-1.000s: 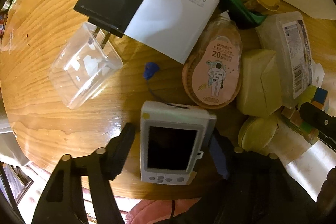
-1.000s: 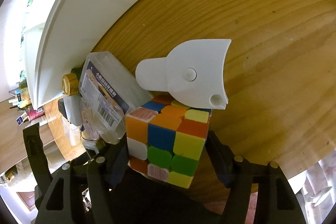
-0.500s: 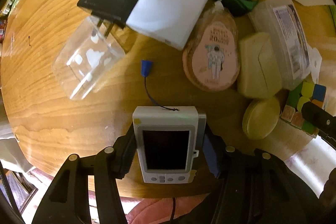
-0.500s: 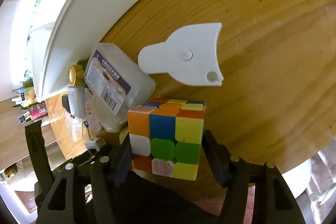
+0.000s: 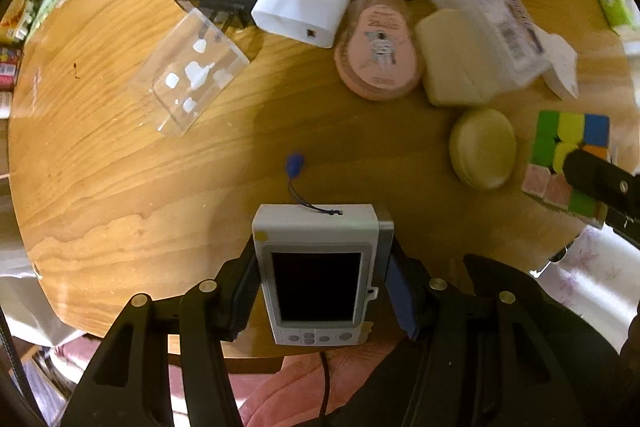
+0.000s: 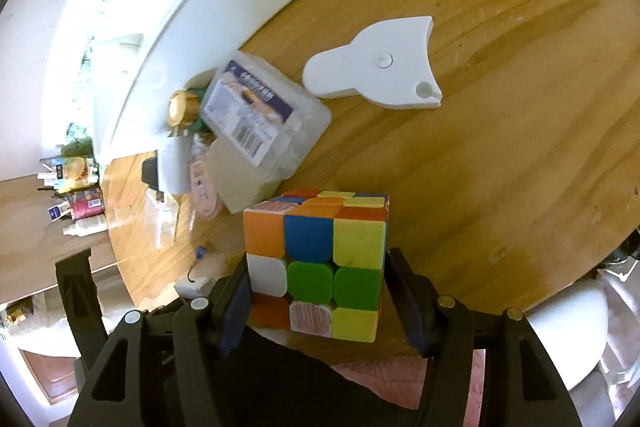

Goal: Organize rigid objects
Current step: 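Grasp the Rubik's cube with the right gripper while the left gripper grasps the white lens device, then carry the cube and white lens device into the white bin and open both grippers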

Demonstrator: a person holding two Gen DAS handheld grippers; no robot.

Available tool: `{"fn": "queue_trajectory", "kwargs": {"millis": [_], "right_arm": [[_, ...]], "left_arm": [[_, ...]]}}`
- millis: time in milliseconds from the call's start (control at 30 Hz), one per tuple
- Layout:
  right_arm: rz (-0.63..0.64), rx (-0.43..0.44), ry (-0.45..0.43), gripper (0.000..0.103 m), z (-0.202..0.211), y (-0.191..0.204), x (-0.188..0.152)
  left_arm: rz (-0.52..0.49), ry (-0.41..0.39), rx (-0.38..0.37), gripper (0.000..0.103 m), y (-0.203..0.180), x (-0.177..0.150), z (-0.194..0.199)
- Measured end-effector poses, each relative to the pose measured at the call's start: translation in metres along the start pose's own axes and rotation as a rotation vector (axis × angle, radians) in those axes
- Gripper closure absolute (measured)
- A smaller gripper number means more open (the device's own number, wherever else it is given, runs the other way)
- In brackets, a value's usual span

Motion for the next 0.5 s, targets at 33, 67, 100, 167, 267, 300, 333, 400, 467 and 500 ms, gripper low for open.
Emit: {"fn": "queue_trajectory", "kwargs": {"millis": [33, 67, 100, 167, 267, 300, 333, 400, 467, 500], "right_arm": [[0.005, 0.003, -0.013, 0.04, 0.003, 0.001, -0.001], [0.009, 0.004, -0.024, 0.04, 0.006, 0.001, -0.003], [0.013, 0.004, -0.037, 0.04, 0.011, 0.001, -0.005], [0.017, 0.006, -0.06, 0.04, 0.017, 0.003, -0.009], [0.022, 0.016, -0.1, 0.04, 0.025, 0.008, -0.014], [0.022, 0.02, -0.12, 0.04, 0.029, 0.009, -0.014], [0.024, 0.024, -0.136, 0.04, 0.033, 0.009, -0.014], [0.028, 0.032, -0.174, 0.04, 0.041, 0.012, -0.013], [0.038, 0.036, -0.207, 0.04, 0.048, 0.018, -0.015], [0.047, 0.04, -0.226, 0.04, 0.053, 0.021, -0.015]], "left_arm": [[-0.015, -0.02, -0.006, 0.043, -0.002, -0.003, 0.004], [-0.026, -0.034, -0.01, 0.043, -0.004, -0.004, 0.005], [-0.036, -0.051, -0.014, 0.043, -0.007, -0.006, 0.011], [-0.061, -0.097, -0.021, 0.043, -0.008, -0.01, 0.023], [-0.077, -0.166, -0.03, 0.043, -0.008, -0.009, 0.044], [-0.08, -0.201, -0.039, 0.043, -0.007, -0.009, 0.053], [-0.08, -0.232, -0.047, 0.043, -0.011, -0.007, 0.062], [-0.086, -0.288, -0.065, 0.043, -0.007, -0.001, 0.078], [-0.093, -0.374, -0.074, 0.043, -0.007, 0.0, 0.101], [-0.093, -0.403, -0.074, 0.043, -0.011, 0.003, 0.111]]}}
Point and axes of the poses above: each gripper's, at about its wrist camera, not at the fingertips, and z roughly against the way its jaws point, y to its left, x to its top, the point moved 10 cm from there along -z, roughly the way its jaws point, and after that the axes turned 15 degrees about -y, right-handed, at the moved point
